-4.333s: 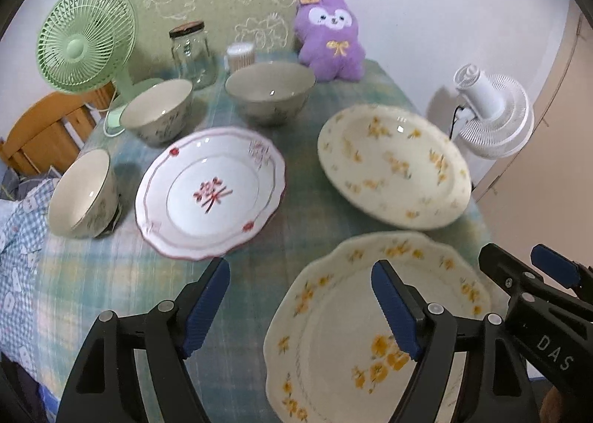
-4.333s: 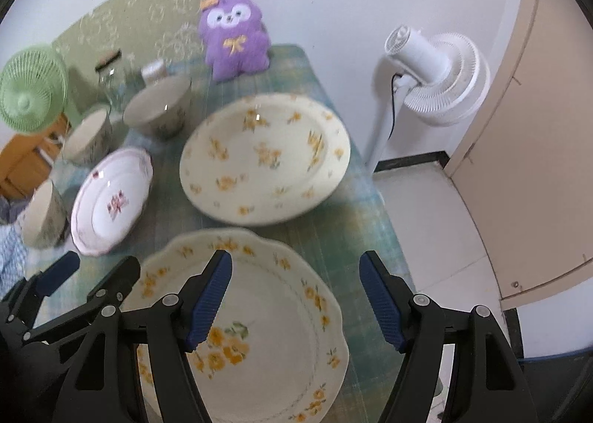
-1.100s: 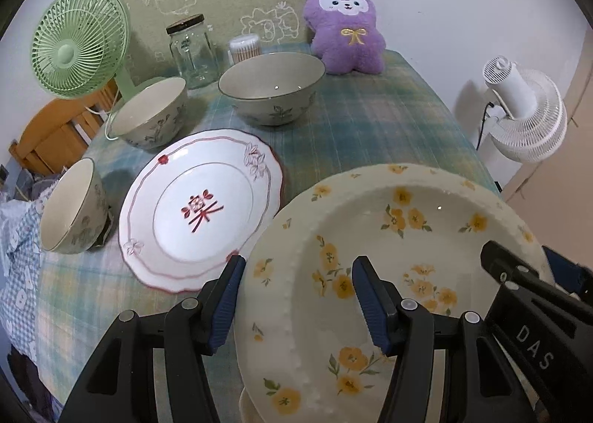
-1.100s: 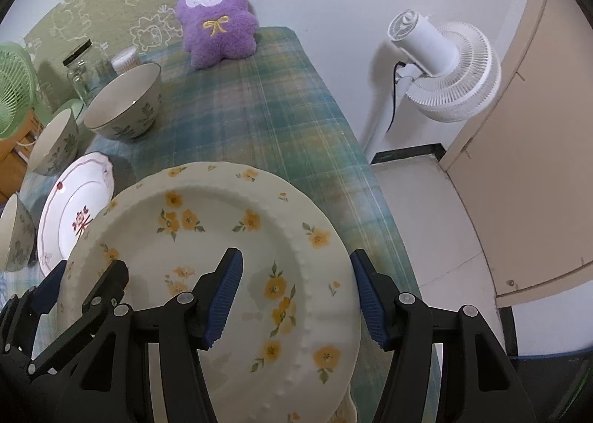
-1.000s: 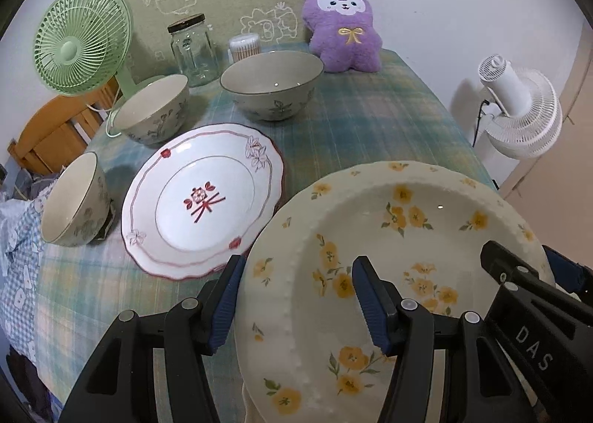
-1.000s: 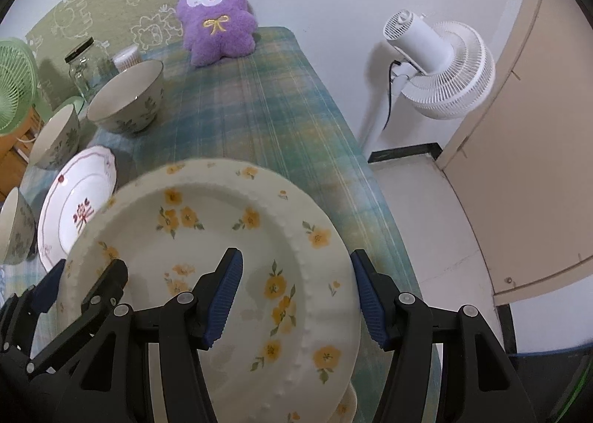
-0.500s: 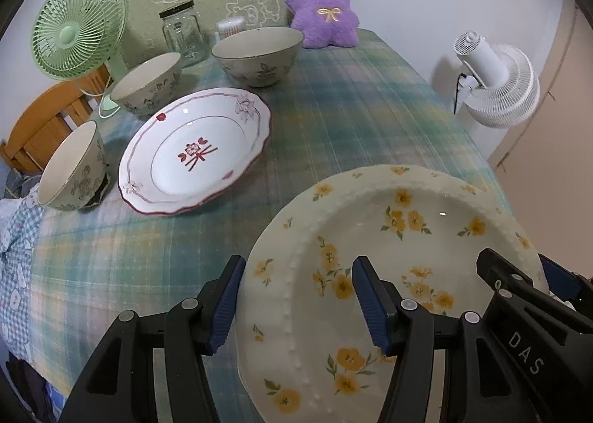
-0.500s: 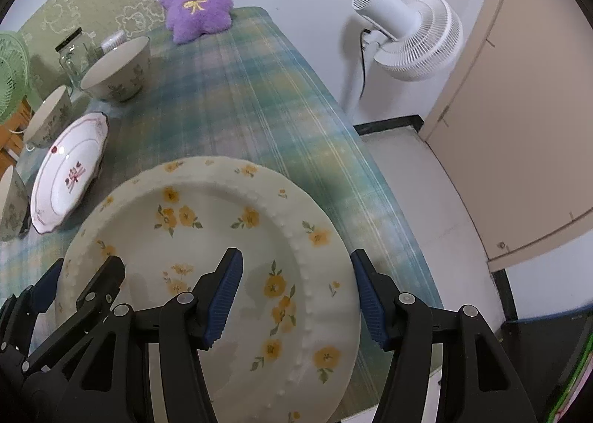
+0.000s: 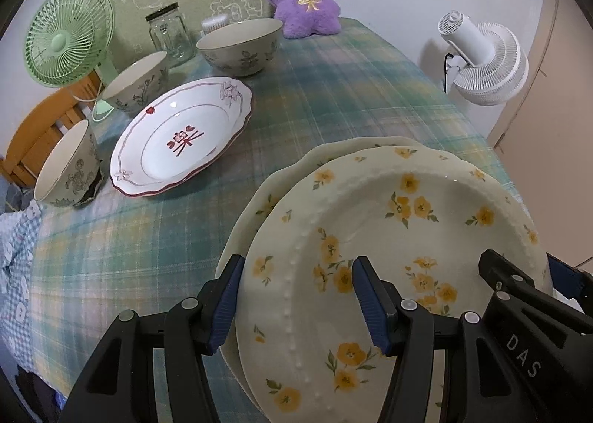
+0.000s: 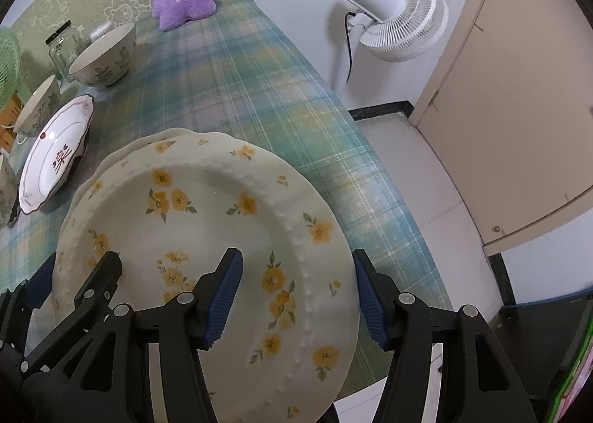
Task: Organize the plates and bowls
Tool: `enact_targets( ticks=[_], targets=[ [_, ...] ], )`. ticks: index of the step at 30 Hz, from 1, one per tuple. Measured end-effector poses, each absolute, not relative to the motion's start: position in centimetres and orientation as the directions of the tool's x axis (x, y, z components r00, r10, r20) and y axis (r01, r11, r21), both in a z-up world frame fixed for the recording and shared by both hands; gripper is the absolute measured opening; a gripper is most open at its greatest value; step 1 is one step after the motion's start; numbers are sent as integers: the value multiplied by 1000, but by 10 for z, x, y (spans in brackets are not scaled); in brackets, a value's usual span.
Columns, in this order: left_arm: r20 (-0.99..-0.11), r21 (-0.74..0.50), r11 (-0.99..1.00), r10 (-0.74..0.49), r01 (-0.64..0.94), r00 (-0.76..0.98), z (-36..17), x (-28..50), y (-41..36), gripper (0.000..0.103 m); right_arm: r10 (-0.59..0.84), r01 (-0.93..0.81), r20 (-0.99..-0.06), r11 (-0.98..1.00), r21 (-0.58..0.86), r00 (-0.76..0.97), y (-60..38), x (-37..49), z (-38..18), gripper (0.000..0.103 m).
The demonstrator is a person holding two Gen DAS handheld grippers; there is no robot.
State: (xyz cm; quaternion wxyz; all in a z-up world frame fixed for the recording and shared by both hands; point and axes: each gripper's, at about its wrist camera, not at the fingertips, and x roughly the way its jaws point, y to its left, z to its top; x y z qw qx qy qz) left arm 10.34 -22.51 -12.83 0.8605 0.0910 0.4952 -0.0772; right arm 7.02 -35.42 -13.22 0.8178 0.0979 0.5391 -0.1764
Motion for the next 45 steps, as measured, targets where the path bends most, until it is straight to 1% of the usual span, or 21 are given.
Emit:
enact_targets(
  ticks=[2, 3, 12, 13, 14, 16, 21, 25, 27, 29, 31, 35, 39, 45],
  targets=[
    [-864, 95, 969, -33, 228, 502, -130, 103, -228, 62, -179, 397, -916, 917, -24, 358, -356, 71, -134, 63],
    [-861, 113, 966, -22, 234, 509, -130, 102, -230, 63, -181, 398, -916, 917, -25, 359, -355, 71, -134, 63],
    [-865, 140, 958, -5, 251, 502, -131, 105, -231, 64, -169, 398, -919, 917, -15, 356, -357, 72, -136, 63],
    [-870, 158, 955, 14, 252, 492, -130, 106, -233, 62, -164, 390, -918, 921, -11, 361, -356, 71, -135, 63],
    [-870, 187, 950, 41, 252, 491, -130, 107, -235, 63, -162, 384, -917, 923, -10, 365, -355, 72, -135, 63],
    [-876, 168, 956, 32, 242, 481, -130, 108, -232, 60, -152, 382, -918, 924, -1, 366, -354, 73, -135, 63],
    [-869, 175, 956, 37, 237, 493, -128, 109, -230, 62, -153, 386, -923, 922, -5, 352, -352, 78, -140, 63],
    [-878, 159, 963, 37, 218, 477, -128, 114, -220, 70, -157, 381, -925, 925, -14, 347, -347, 82, -142, 65],
    [-883, 138, 968, 24, 209, 470, -126, 115, -213, 71, -158, 371, -925, 928, -19, 347, -345, 82, -141, 66],
    [-880, 126, 970, 13, 207, 475, -122, 114, -209, 77, -154, 370, -926, 929, -16, 346, -346, 81, -139, 67],
    [-875, 107, 973, -6, 206, 484, -114, 113, -203, 80, -172, 366, -912, 930, -26, 372, -343, 79, -127, 67],
    [-870, 73, 979, -29, 188, 492, -95, 112, -189, 81, -159, 335, -889, 942, -7, 429, -334, 80, -96, 67],
    [-843, 68, 986, -25, 153, 537, -68, 114, -173, 83, -127, 296, -866, 955, 25, 484, -321, 87, -62, 67],
    [-804, 64, 997, 21, 50, 595, -35, 126, -149, 83, -34, 152, -831, 986, 61, 555, -298, 111, -27, 67]
  ],
)
